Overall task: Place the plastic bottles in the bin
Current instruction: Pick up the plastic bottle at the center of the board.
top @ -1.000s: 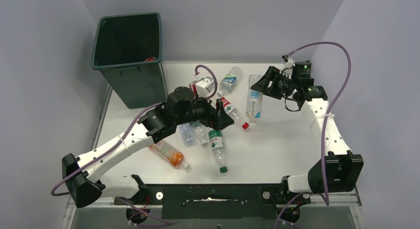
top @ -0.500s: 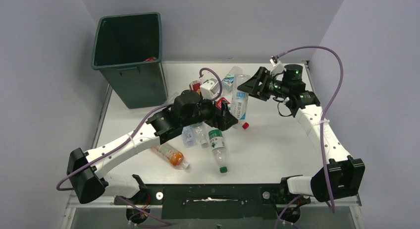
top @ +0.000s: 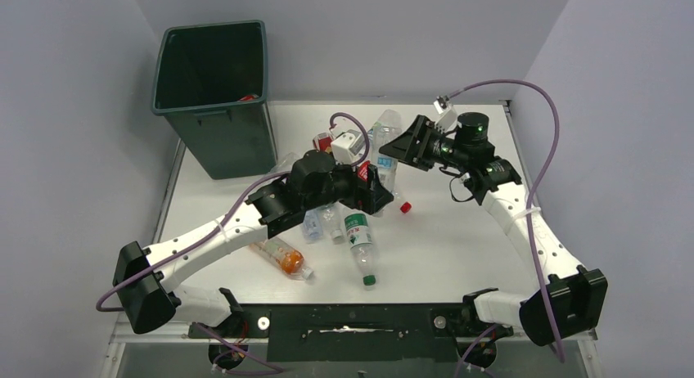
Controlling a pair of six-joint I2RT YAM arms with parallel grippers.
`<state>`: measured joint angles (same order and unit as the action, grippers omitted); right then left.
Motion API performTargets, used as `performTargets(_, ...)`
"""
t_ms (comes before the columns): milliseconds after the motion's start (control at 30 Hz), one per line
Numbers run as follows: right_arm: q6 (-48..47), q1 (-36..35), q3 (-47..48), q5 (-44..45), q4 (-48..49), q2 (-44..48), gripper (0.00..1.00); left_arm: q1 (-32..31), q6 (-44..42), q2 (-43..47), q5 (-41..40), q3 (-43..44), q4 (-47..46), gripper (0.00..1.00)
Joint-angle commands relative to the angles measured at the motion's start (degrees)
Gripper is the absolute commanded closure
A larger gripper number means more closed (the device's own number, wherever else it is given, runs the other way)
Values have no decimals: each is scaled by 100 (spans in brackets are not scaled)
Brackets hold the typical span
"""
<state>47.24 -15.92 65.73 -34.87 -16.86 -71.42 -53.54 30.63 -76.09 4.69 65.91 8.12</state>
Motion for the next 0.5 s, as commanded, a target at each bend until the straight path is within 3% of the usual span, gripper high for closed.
performTargets(0, 276, -192, 10, -161, 376, 264, 54, -42, -76, 58, -345, 180, 69, 14)
performTargets(467, 285, -340, -39, -39, 298, 373, 55, -172, -264, 52, -1113, 539, 942, 14)
